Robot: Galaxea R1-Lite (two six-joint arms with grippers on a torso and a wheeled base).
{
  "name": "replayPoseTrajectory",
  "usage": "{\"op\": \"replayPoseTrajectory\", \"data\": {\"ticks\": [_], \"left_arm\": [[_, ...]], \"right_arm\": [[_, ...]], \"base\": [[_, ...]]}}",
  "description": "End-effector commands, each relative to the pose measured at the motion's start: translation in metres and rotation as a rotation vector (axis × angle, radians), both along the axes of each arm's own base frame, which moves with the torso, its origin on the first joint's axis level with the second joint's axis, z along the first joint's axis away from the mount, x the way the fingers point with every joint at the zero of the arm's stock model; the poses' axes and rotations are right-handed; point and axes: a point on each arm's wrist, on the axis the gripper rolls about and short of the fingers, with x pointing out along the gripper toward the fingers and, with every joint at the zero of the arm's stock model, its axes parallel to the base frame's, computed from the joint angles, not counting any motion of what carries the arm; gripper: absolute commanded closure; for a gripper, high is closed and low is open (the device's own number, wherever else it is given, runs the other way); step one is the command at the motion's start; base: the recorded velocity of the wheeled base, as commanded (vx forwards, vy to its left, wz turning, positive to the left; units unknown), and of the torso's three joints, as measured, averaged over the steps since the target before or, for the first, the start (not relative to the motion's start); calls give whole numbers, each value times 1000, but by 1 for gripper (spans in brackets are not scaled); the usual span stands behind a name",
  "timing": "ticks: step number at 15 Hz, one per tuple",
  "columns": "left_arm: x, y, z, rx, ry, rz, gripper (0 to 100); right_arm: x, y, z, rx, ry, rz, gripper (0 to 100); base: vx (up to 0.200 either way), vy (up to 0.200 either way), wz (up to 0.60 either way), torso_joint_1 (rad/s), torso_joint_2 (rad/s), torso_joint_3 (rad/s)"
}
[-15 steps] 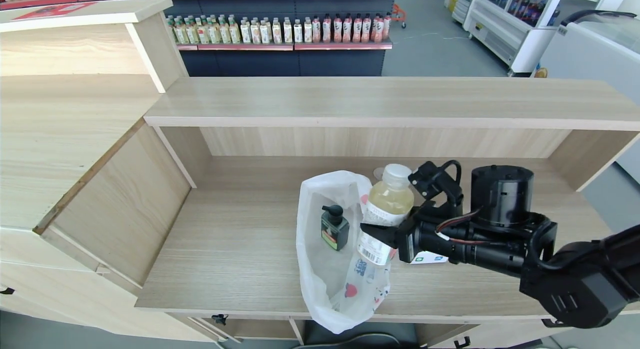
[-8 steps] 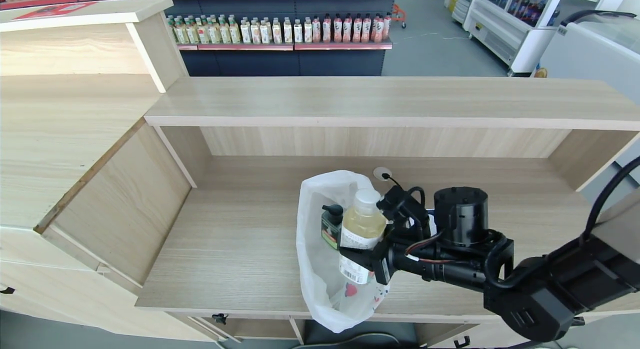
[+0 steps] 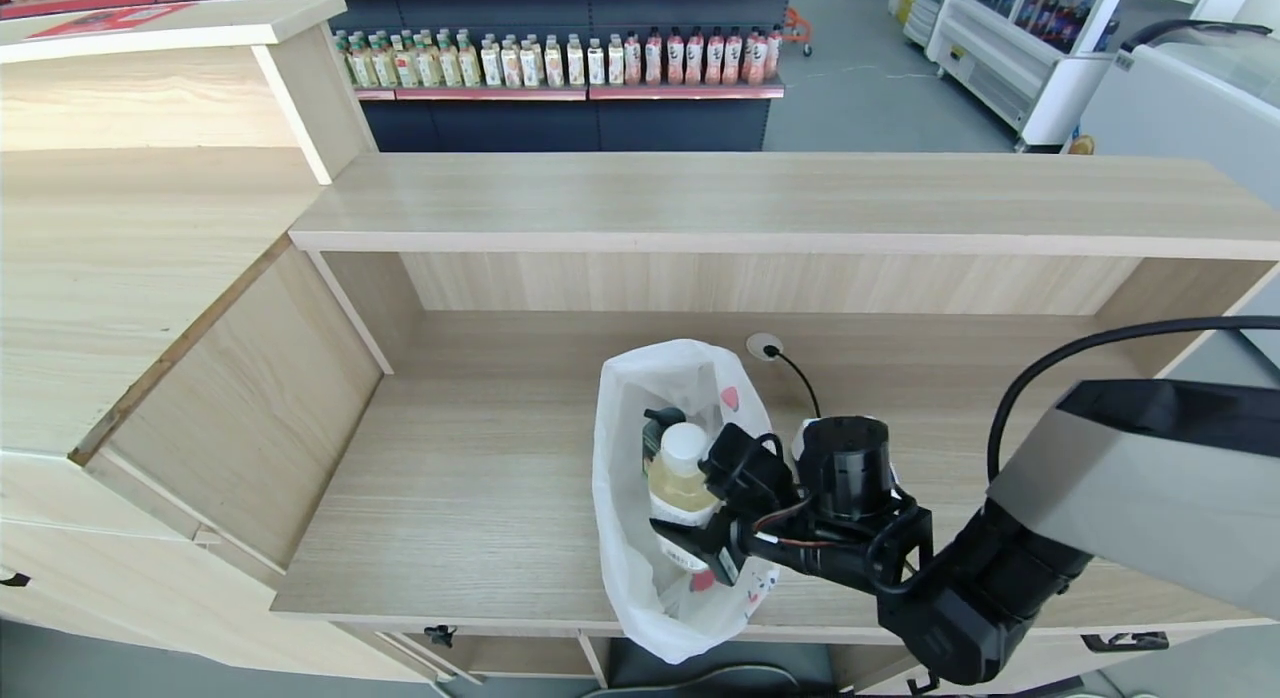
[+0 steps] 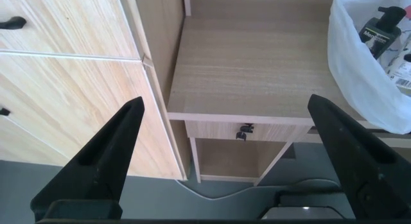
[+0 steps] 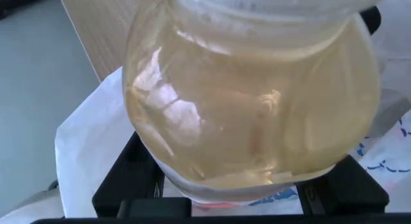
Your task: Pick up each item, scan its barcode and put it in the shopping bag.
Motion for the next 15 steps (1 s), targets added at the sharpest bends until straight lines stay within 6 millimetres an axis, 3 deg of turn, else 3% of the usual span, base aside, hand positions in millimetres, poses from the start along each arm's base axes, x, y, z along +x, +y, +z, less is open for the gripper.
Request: {"op": "replayPoseTrajectory", "data": {"ticks": [1,5,8,9,13,15], "left_arm": [[0,0,0,0,0,0,0],[0,0,0,0,0,0,0],[0,0,0,0,0,0,0],[0,0,0,0,0,0,0],[0,0,0,0,0,0,0],[0,0,0,0,0,0,0]], "right_arm": [[9,8,-22,-32,7,10,100],[16,16,-40,-43,-15,22,100],[15,17,-40,-42,-16,25,100],[14,18,-39,-37,-17,28,0],[11,16,-16,28,-15,41,0],[8,14,11,126,26,25,0]], "base": [[0,0,0,0,0,0],[0,0,0,0,0,0],[0,0,0,0,0,0],[0,0,0,0,0,0],[0,0,0,0,0,0],[0,0,0,0,0,0]]}}
